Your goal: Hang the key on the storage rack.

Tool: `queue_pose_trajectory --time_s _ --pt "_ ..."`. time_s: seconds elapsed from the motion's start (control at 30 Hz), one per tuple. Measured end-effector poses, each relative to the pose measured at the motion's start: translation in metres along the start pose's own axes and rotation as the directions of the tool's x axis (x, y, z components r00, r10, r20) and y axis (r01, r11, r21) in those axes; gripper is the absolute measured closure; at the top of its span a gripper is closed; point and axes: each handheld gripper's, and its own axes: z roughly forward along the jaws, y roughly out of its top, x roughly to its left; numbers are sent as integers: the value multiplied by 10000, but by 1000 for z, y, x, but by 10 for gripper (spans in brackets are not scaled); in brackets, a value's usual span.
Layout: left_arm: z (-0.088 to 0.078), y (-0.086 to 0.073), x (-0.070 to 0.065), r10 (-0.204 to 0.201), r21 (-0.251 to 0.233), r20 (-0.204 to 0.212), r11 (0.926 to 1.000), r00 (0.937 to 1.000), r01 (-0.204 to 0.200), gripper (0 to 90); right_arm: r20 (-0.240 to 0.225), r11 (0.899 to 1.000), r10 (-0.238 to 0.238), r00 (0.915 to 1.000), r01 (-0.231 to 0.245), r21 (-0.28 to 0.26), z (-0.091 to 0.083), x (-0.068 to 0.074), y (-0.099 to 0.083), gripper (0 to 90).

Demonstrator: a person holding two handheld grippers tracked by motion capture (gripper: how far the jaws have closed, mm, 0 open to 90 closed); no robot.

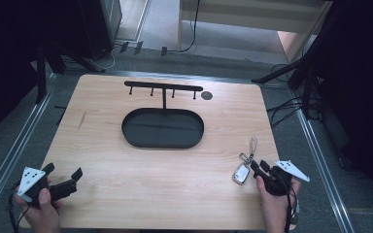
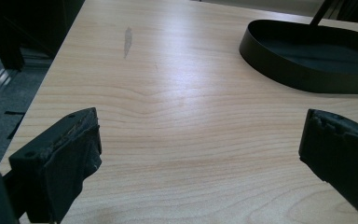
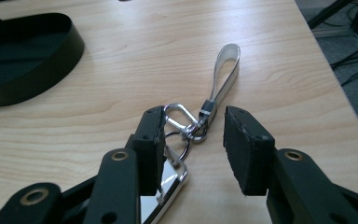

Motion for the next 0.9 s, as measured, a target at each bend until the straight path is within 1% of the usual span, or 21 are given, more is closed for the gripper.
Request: queue_pose_trajectory --time_s 0.1,0.13,0.17,0.2,0.23,0.27,0.33,0.4,0.43,0.47,0.5,0.53,0.57,0.63,0.67,0.7,0.77,0.8,0.83,0.87,0.9 --pt "0 0 0 9 32 22 10000 10000 -9 0 426 9983 -350 9985 330 476 6 0 17 604" --pt "0 0 0 11 47 19 10000 10000 -11 0 426 9983 -350 9985 330 476 6 0 17 604" --pt "0 0 0 22 61 28 10000 10000 -22 0 680 9948 -552 9962 490 898 12 -1 30 623" --pt "0 0 0 22 61 28 10000 10000 -22 0 680 9948 -552 9962 490 898 12 -1 30 623" --pt "1 0 0 35 79 30 10000 10000 -35 0 900 9895 -784 9928 665 1285 18 -1 41 631" --pt "1 0 0 42 80 34 10000 10000 -42 0 956 9873 -793 9923 649 1454 21 -1 44 632" --pt "1 0 0 25 98 45 9999 10000 -25 0 1093 9774 -1019 9888 791 1959 29 0 53 629" --pt "1 0 0 -5 80 57 10000 10000 5 0 1462 9636 -1428 9789 1038 2462 37 3 60 628" --pt "1 0 0 -14 93 54 10000 10000 13 0 1520 9572 -1600 9753 1157 2653 41 4 63 628" --pt "1 0 0 -14 93 54 10000 10000 13 0 1520 9572 -1600 9753 1157 2653 41 4 63 628" --pt "1 0 0 6 110 61 9999 10000 -7 0 1579 9437 -1579 9747 1019 3148 50 6 70 633" --pt "1 1 0 17 112 69 9999 10000 -17 0 1583 9386 -1595 9744 999 3303 53 7 72 642" --pt "1 1 0 13 133 87 9999 10000 -14 0 1620 9309 -1644 9730 988 3516 56 8 75 657" --pt "1 1 1 8 143 102 9999 9999 -9 0 1863 9113 -1853 9649 979 3998 63 8 81 683" --pt "1 1 1 0 148 100 9999 9999 -1 0 1958 9054 -1835 9633 881 4153 67 8 85 687" --pt "1 1 1 1 154 85 9999 10000 -2 0 1996 9009 -1686 9653 687 4285 70 8 89 687" --pt "1 1 1 6 166 115 9999 9999 -8 0 2108 8963 -1470 9664 400 4417 76 7 96 706" --pt "1 1 1 6 166 115 9999 9999 -8 0 2108 8963 -1470 9664 400 4417 76 7 96 706" --pt "1 1 1 -45 152 158 9999 9999 43 0 2211 8785 -1203 9678 0 4777 84 5 102 718" --pt "2 1 1 -63 134 170 9999 9998 60 0 2238 8739 -1147 9679 -88 4861 87 4 103 719" --pt "2 1 1 -63 134 170 9999 9998 60 0 2238 8739 -1147 9679 -88 4861 87 4 103 719"
